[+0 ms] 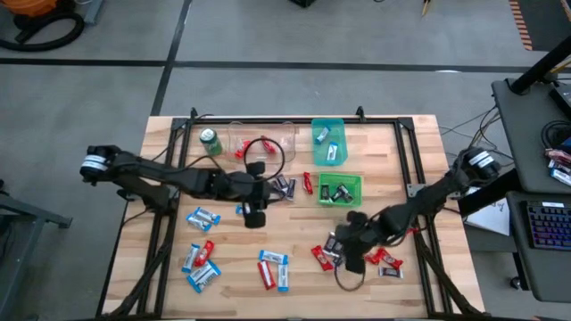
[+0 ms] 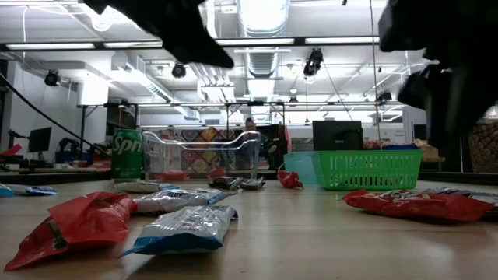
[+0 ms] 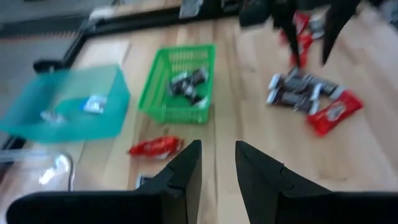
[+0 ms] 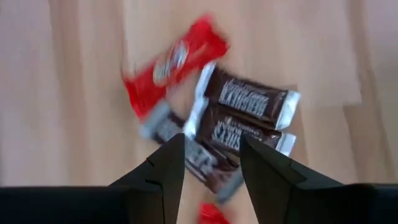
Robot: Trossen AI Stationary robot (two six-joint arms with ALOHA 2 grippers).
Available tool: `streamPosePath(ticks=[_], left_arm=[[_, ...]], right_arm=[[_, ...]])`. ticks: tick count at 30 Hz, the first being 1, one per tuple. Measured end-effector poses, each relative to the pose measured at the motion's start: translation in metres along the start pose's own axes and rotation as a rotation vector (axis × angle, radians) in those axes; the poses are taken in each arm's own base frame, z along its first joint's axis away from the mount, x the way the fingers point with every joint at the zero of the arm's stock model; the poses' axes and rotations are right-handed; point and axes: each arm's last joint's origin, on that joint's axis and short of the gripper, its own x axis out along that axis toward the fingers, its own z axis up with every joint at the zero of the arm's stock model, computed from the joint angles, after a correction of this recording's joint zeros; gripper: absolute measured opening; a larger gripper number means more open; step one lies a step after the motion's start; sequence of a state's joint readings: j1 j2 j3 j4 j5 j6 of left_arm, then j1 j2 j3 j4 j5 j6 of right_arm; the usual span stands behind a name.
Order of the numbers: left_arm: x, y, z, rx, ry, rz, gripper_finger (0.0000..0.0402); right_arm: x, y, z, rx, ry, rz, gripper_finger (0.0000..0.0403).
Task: Sort candy
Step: Put the brown chocolate bar into the green bin
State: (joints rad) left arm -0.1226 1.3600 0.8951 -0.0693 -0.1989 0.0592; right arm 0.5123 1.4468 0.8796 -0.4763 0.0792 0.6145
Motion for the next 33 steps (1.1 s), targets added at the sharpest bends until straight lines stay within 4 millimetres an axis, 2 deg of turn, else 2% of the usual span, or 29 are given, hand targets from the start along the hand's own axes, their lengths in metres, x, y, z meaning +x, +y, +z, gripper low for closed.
streamPosePath(ticks=[3,7,12,18,22,28,33], left_arm=[[-0.007,-0.007,0.006,0.007,-0.047,-0.022,0.008],[-0.013,-0.017,0.009,0.022,-0.069,-0.056,0.008],[-0.016,-0.028,0.009,0.038,-0.079,-0.09,0.008],[-0.017,-0.034,0.009,0.036,-0.083,-0.109,0.008],[-0.018,-0.036,0.009,0.031,-0.082,-0.115,0.008],[-0.017,-0.037,0.009,0.029,-0.081,-0.118,0.008],[-0.014,-0.04,0.007,0.019,-0.071,-0.122,0.008]], right_arm=[[0.011,0.006,0.006,-0.184,0.07,-0.062,0.0141],[0.026,0.012,0.015,-0.31,0.157,-0.129,0.0141],[0.04,0.015,0.02,-0.384,0.25,-0.177,0.0141],[0.049,0.014,0.027,-0.391,0.265,-0.181,0.0137],[0.052,0.007,0.027,-0.37,0.273,-0.172,0.0107],[0.055,-0.005,0.027,-0.342,0.292,-0.119,0.0023],[0.05,-0.006,0.029,-0.343,0.278,-0.109,0.0011]])
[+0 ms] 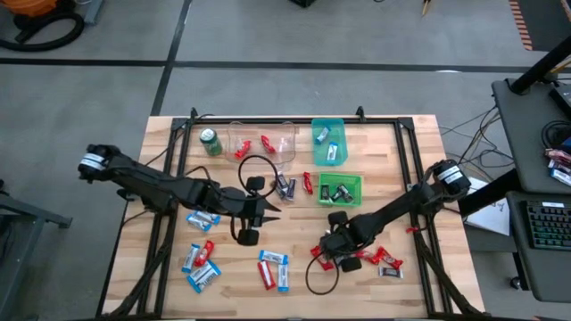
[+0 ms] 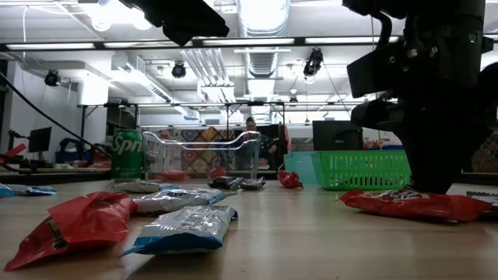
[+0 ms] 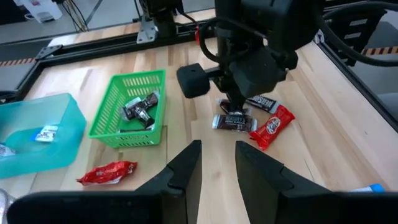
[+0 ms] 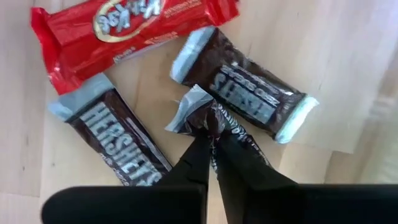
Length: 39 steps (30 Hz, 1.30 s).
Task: Sort candy
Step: Put the brown chocolate bar into the green bin
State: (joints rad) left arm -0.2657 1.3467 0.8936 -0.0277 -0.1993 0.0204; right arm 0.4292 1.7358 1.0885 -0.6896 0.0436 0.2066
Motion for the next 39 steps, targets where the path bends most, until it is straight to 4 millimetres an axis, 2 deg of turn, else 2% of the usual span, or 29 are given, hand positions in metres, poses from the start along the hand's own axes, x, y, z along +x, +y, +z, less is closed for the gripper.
streamPosePath(ticks=[3,7,10,14,18,22,29,35,39], left_arm=[[0.003,-0.003,-0.002,-0.011,0.013,-0.005,0.008],[0.008,-0.007,-0.006,-0.032,0.034,-0.015,0.008],[0.012,-0.011,-0.009,-0.039,0.047,-0.024,0.008],[0.017,-0.015,-0.012,-0.033,0.065,-0.029,0.008],[0.021,-0.015,-0.015,-0.052,0.078,-0.029,0.008],[0.022,-0.019,-0.018,-0.086,0.098,-0.033,0.008],[0.019,-0.029,-0.019,-0.13,0.115,-0.059,0.008],[0.018,-0.032,-0.021,-0.17,0.127,-0.063,0.008],[0.018,-0.033,-0.021,-0.193,0.135,-0.06,0.008]], right_arm=[[-0.014,-0.001,-0.001,0.004,-0.04,0.006,0.0009],[-0.046,-0.004,-0.002,0.011,-0.154,0.003,0.0008],[-0.073,-0.009,-0.005,0.027,-0.273,-0.066,0.0008],[-0.109,-0.024,-0.008,0.116,-0.465,-0.208,0.0008],[-0.129,-0.044,-0.014,0.219,-0.559,-0.263,0.0008],[-0.127,-0.068,-0.023,0.375,-0.548,-0.28,0.0008],[-0.097,-0.104,-0.047,0.572,-0.41,-0.341,0.0009],[-0.079,-0.117,-0.061,0.658,-0.351,-0.359,0.0015],[-0.075,-0.118,-0.063,0.662,-0.345,-0.358,0.0043]])
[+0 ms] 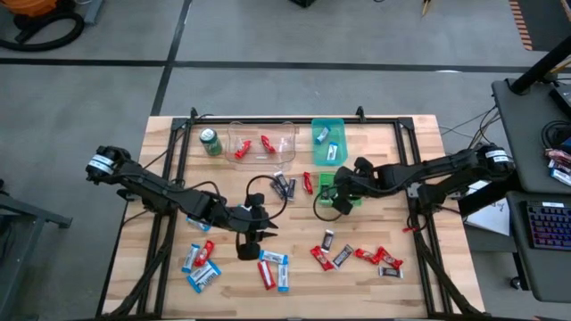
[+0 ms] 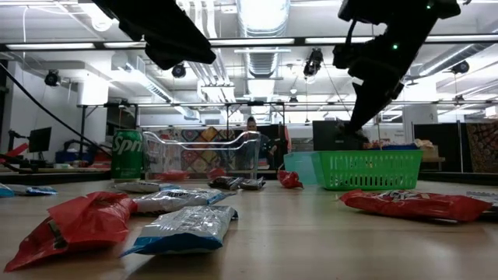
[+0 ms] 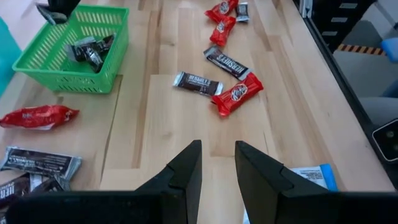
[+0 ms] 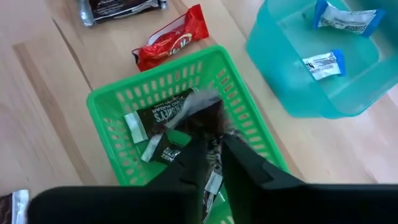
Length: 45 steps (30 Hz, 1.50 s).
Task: Sort candy
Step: Put the brown chocolate bar into the green bin, then put the white chocolate bar into the blue bin
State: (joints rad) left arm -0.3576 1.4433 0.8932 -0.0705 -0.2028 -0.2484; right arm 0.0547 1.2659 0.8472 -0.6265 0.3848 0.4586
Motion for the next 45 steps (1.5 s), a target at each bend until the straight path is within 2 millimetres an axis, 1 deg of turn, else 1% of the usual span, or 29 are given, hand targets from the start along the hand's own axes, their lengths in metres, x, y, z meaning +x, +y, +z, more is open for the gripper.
streamPosePath(ticks=[7,12,19,25,28,33,37,39,42,45], left_arm=[[0.0,0.0,-0.001,-0.03,0.009,0.002,0.008],[0.0,0.001,-0.004,-0.034,0.04,0.011,0.008],[0.0,0.002,-0.008,-0.032,0.093,0.026,0.008],[-0.006,0.007,-0.022,-0.006,0.287,0.083,0.008],[-0.008,0.01,-0.029,0.027,0.351,0.122,0.008],[-0.01,0.015,-0.036,0.114,0.38,0.228,0.008],[-0.009,0.018,-0.04,0.152,0.394,0.237,0.0081],[-0.008,0.02,-0.046,0.164,0.413,0.242,0.0085],[-0.006,0.027,-0.062,0.171,0.461,0.26,0.0099],[-0.002,0.035,-0.079,0.158,0.466,0.273,0.0117]], right_arm=[[-0.001,0.001,0.002,0.007,-0.011,0.006,0.0114],[-0.003,0.003,0.005,0.01,-0.027,0.017,0.0146],[-0.006,0.01,0.005,-0.001,-0.055,0.047,0.0144],[-0.008,0.014,0.005,-0.016,-0.063,0.08,0.0139],[-0.008,0.014,0.005,-0.017,-0.061,0.087,0.014],[-0.008,0.014,0.006,-0.019,-0.071,0.091,0.0147],[-0.008,0.015,0.007,-0.024,-0.084,0.097,0.0148],[-0.008,0.015,0.007,-0.024,-0.084,0.097,0.0148],[-0.008,0.015,0.007,-0.024,-0.085,0.097,0.0148],[-0.008,0.015,0.008,-0.023,-0.086,0.098,0.0148]])
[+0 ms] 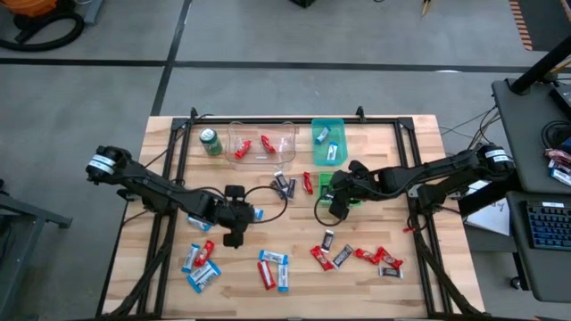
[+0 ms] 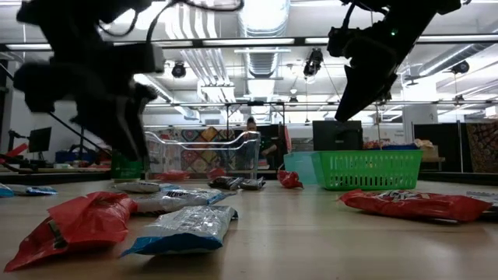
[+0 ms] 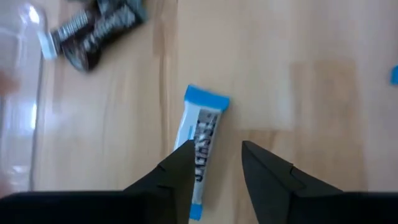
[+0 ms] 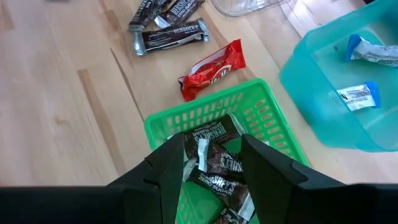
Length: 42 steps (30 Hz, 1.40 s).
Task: Sort candy
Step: Put the white chocolate bar into the blue bin
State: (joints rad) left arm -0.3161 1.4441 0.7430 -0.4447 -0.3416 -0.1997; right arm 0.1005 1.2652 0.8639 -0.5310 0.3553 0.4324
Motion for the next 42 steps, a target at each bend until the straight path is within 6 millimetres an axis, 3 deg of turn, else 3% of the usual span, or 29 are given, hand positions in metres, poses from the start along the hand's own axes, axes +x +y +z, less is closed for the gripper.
streamPosePath(ticks=[8,17,21,25,31,37,42], left_arm=[[0.024,0.012,-0.026,-0.063,-0.014,0.024,0.0156],[0.035,0.016,-0.044,-0.08,-0.03,0.027,0.0162],[0.037,0.015,-0.05,-0.084,-0.039,0.015,0.0139],[0.038,0.015,-0.052,-0.082,-0.034,0.009,0.0083],[0.037,0.015,-0.048,-0.087,-0.059,0.024,0.001],[0.034,0.016,-0.04,-0.161,-0.15,0.014,0.0008],[0.017,0.018,-0.002,-0.239,-0.318,0.05,0.0008]], right_arm=[[0.0,0.002,0.005,0.006,-0.045,0.02,0.0148],[0.0,0.003,0.007,-0.005,-0.07,0.031,0.0148],[0.0,0.004,0.009,-0.004,-0.088,0.038,0.0148],[0.0,0.004,0.009,-0.004,-0.088,0.039,0.0148],[0.0,0.004,0.009,-0.003,-0.088,0.038,0.0148],[-0.002,0.011,0.009,0.063,-0.113,0.088,0.0148],[-0.004,0.03,0.019,0.068,-0.26,0.241,0.0148]])
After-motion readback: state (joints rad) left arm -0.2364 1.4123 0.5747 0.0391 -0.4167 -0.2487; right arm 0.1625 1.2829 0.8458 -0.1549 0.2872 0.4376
